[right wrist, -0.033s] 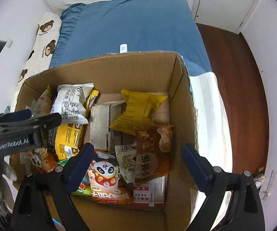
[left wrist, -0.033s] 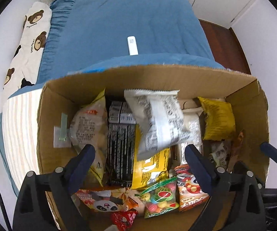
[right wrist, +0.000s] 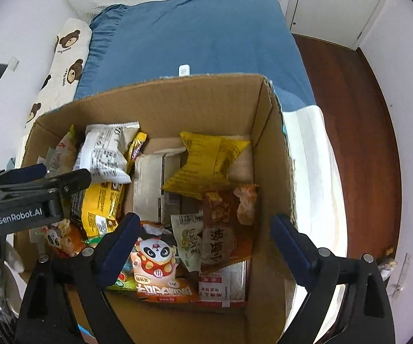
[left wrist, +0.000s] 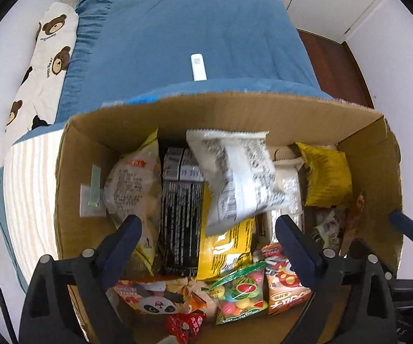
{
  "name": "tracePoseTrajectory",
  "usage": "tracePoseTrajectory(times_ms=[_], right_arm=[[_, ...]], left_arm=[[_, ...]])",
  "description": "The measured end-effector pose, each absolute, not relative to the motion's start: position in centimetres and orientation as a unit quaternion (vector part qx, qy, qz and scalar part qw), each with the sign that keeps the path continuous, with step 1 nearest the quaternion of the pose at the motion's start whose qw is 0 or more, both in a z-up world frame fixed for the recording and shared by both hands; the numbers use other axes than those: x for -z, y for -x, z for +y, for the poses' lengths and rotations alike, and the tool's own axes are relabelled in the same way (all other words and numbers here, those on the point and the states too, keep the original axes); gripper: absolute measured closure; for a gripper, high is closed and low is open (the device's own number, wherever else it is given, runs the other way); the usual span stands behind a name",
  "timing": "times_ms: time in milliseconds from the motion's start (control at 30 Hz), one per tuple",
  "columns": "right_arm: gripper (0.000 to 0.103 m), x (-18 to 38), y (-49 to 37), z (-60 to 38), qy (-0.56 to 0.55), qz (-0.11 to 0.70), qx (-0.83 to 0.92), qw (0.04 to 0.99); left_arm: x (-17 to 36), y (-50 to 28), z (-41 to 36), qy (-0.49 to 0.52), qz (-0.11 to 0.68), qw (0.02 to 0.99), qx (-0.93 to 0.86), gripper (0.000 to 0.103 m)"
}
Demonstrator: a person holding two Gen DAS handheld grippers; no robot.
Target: Organize snacks
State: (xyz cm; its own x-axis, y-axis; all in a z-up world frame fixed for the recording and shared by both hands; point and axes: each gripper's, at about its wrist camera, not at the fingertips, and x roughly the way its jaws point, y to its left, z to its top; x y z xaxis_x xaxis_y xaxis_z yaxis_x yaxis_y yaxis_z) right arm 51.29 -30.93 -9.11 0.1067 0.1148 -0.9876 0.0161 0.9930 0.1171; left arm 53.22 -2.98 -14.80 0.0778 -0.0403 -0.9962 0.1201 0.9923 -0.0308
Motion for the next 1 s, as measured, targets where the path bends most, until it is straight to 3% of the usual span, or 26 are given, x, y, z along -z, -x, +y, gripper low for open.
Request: tracePoseTrajectory(times_ms=[433,1000], right_arm=[[0.008,7.2,-47.3,-30.9,-0.038,0.639,-0.033,0.768],[0.005,-4.2,-33.8,-31.5,-0.026,0.493,0.001,0.87]], left_arm=[[13.8,-48.0,-0.8,-0.009,0.651,0.757,0.043,0.008],[2.5,-32.4,1.8,-0.009,0.505,0.862,0.038,0.008]])
